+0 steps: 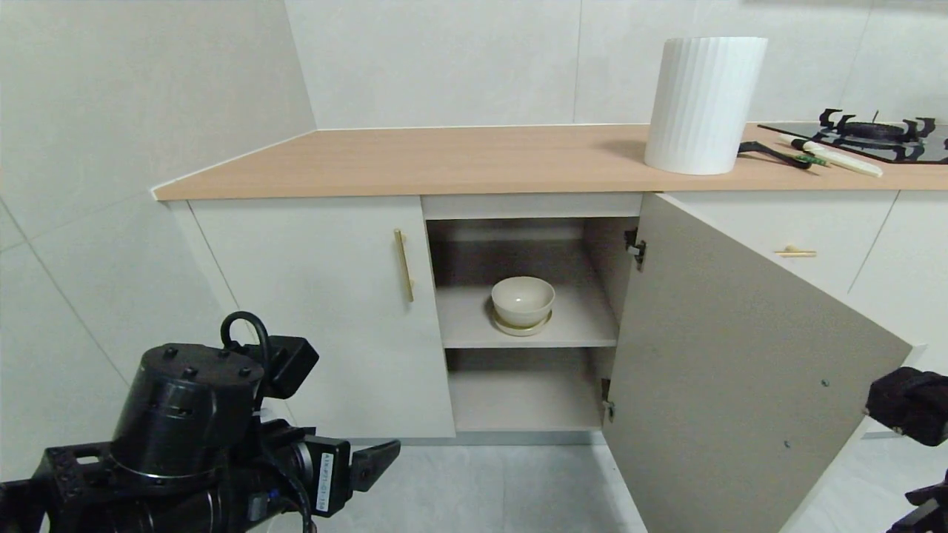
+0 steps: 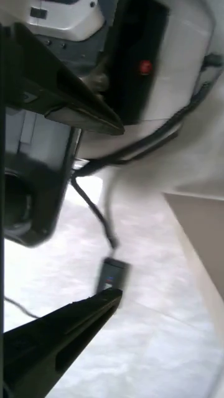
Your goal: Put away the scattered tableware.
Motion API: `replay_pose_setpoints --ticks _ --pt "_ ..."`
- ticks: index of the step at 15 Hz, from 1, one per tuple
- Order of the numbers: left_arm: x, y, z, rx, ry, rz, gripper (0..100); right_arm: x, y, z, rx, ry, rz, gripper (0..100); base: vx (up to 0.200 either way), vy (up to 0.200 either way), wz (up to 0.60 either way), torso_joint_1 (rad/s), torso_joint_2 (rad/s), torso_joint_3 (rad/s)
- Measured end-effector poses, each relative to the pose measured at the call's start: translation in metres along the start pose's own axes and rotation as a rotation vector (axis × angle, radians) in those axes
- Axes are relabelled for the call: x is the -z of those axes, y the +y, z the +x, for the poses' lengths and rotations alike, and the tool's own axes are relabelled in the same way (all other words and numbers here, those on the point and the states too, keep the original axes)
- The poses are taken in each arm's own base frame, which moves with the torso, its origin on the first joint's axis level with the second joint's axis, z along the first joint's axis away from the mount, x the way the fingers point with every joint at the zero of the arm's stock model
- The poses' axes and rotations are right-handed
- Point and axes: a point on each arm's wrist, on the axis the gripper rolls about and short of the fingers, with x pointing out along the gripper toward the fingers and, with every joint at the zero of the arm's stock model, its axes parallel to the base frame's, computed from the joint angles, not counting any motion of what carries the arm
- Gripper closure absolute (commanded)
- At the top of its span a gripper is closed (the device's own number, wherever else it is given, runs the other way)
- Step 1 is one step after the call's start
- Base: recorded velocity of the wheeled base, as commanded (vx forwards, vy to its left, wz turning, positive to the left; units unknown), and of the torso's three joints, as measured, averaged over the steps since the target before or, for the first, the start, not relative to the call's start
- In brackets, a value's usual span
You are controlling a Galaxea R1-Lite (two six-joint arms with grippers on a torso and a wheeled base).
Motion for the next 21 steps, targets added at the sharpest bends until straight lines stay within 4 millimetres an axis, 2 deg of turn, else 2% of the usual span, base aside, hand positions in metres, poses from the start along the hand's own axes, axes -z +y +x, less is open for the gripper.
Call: replay_pose_setpoints --ticks 4,8,11,14,18,21 --pt "0.000 0.000 0.000 -0.001 0.001 -0.001 0 0.001 -0.012 -0.026 0.001 -0.205 -0.006 0 0.000 0.000 0.00 0.000 0.00 0.000" --pt "0.000 0.000 0.000 0.000 0.001 -0.001 0 0.002 -0.032 -0.027 0.131 -0.200 0.074 0 0.000 0.000 0.00 0.000 0.00 0.000" --pt "0.000 0.000 0.000 0.002 0.002 0.000 0 0.000 -0.052 -0.017 0.256 -0.126 0.132 0 0.000 0.000 0.00 0.000 0.00 0.000" --pt "0.000 0.000 0.001 0.001 0.003 -0.001 0 -0.012 -0.074 -0.004 0.350 -0.130 0.233 0 0.000 0.000 0.00 0.000 0.00 0.000" --pt "0.000 0.000 0.001 0.002 0.002 -0.001 0 -0.030 -0.102 0.026 0.422 -0.126 0.329 0 0.000 0.000 0.00 0.000 0.00 0.000" --pt "0.000 0.000 0.001 0.002 0.001 -0.002 0 -0.043 -0.112 0.047 0.425 -0.164 0.390 0 0.000 0.000 0.00 0.000 0.00 0.000"
